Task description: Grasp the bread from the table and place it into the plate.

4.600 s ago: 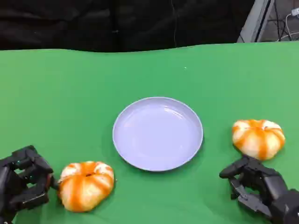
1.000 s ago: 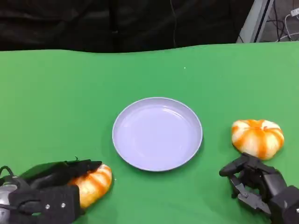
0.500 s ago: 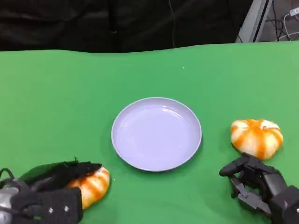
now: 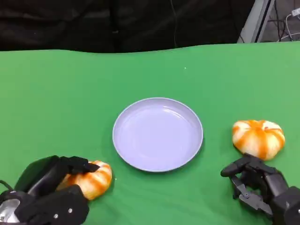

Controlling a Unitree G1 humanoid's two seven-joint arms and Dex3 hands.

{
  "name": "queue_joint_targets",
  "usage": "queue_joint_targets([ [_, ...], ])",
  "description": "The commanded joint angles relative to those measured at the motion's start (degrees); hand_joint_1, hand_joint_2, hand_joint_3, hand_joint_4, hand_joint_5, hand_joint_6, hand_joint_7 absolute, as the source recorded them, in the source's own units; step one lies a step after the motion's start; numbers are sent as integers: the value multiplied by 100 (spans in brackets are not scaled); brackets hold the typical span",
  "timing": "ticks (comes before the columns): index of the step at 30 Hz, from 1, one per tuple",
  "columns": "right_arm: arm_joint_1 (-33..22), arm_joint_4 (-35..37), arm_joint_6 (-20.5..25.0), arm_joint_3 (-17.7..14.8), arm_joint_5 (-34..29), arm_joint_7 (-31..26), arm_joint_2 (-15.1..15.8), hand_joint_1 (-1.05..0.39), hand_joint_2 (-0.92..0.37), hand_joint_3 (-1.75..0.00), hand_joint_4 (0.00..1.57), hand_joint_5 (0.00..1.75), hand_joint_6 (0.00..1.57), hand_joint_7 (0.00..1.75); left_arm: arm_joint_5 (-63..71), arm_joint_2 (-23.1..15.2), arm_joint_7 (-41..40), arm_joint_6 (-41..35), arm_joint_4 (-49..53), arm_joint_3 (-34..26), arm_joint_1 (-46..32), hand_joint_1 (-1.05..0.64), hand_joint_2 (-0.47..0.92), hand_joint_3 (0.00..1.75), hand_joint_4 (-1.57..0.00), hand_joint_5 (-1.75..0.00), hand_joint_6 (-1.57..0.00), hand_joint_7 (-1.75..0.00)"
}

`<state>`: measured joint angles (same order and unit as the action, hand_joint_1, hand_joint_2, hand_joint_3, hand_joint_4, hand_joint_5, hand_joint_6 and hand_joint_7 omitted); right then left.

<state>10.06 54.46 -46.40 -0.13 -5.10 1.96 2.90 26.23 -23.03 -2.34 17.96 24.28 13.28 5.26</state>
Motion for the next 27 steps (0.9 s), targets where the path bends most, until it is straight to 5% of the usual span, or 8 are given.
queue_joint_targets([
  [1,-111,6,54,-27,9,-29,68,-12,-91,-53,65,175,73,122,-109,106,-248,174,185,-104,-160,-6,74,67,-137,-53,-145,-8],
  [8,-87,62,-8,-8,-62,-95,81,-14,-91,-52,67,174,74,121,-174,251,-739,400,-41,-346,-315,-3,67,82,-120,-85,-144,-10],
  [18,-80,88,14,-10,-48,-101,55,-14,-90,-52,67,173,75,119,-7,279,-1029,463,-836,-594,-641,-6,59,96,-119,-94,-142,-13],
  [23,-60,132,-4,-18,-34,-90,49,-13,-91,-52,68,173,75,119,240,328,-1123,206,-1548,-702,-848,-7,59,94,-101,-133,-139,-19],
  [27,-46,138,-4,-6,-66,-129,46,-12,-91,-51,68,172,75,119,349,376,-1268,267,-1816,-792,-861,-7,56,98,-101,-134,-138,-22],
])
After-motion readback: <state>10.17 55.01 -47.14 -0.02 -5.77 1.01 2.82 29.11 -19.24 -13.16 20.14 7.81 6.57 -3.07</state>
